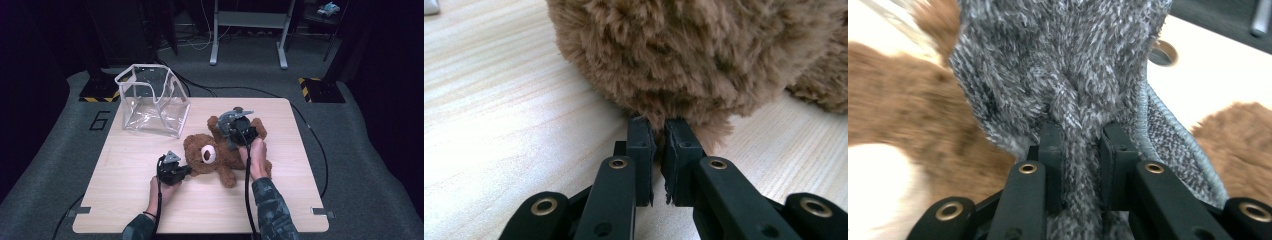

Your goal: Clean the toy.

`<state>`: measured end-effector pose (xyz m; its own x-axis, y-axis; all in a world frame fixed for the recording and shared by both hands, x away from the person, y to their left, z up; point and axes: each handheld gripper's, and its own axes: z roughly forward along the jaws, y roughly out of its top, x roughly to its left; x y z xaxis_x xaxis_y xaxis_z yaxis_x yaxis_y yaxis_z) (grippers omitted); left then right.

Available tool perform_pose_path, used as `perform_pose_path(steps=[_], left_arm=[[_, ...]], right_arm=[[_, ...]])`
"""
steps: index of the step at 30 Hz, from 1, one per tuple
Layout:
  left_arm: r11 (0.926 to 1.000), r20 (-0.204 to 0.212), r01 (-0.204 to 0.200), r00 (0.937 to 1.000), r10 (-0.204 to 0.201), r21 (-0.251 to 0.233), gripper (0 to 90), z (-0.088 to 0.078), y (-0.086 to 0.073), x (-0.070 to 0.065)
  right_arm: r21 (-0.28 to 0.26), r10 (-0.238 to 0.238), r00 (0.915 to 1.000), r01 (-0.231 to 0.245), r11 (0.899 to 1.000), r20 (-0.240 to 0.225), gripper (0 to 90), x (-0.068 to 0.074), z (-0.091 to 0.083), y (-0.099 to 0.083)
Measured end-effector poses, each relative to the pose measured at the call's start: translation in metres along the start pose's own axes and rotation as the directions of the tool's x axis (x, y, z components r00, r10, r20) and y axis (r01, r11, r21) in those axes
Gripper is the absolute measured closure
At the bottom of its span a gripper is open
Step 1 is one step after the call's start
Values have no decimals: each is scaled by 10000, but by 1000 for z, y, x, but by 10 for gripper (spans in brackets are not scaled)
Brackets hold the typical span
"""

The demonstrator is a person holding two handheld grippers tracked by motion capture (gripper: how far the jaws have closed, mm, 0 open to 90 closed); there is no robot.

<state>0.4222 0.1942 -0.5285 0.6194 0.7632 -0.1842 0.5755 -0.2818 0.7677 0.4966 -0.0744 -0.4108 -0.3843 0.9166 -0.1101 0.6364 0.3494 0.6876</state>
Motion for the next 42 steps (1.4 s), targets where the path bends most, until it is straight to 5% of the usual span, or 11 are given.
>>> perform_pose_path(steps=[7,14,16,17,18,19,24,26,31,37,42], left_arm=[[10000,-13,59,10000,-59,21,829,0,0,0],[10000,-5,69,10000,-69,16,829,0,0,0],[10000,41,97,9999,-97,-4,829,0,0,1],[9999,-35,95,9999,-96,-81,829,1,0,0],[9999,-35,94,9999,-94,-79,829,1,0,0],[10000,35,93,10000,-93,-2,829,0,0,1],[9999,76,140,9999,-140,-44,827,0,0,1],[9999,-23,96,10000,-96,-73,827,0,0,0],[9999,-28,91,10000,-91,-74,828,1,0,0],[9999,40,117,9999,-117,-68,827,0,0,2],[9999,-52,96,9999,-97,-67,828,0,0,0]], right_arm=[[555,952,9855,-1039,9930,1405,754,-55,8,-21],[324,1787,9698,-1865,9819,1662,752,-80,-9,-40],[-262,1820,9782,-1803,9833,1000,753,-71,-27,-39],[-689,1459,9893,-1450,9870,89,752,-55,-43,-36],[-689,1459,9893,-1450,9870,89,752,-55,-43,-36],[-882,940,9937,-993,9911,-616,752,-31,-51,-31],[-300,116,9994,-125,9995,-320,753,-5,-32,-35],[-370,879,9958,-888,9954,-250,753,-21,-19,-49],[-582,1168,9930,-1175,9914,-144,751,-30,-32,-55],[-761,-57,9967,-5,9971,-814,751,20,-36,-44],[-806,-372,9921,276,9964,-1198,753,41,-28,-56]])
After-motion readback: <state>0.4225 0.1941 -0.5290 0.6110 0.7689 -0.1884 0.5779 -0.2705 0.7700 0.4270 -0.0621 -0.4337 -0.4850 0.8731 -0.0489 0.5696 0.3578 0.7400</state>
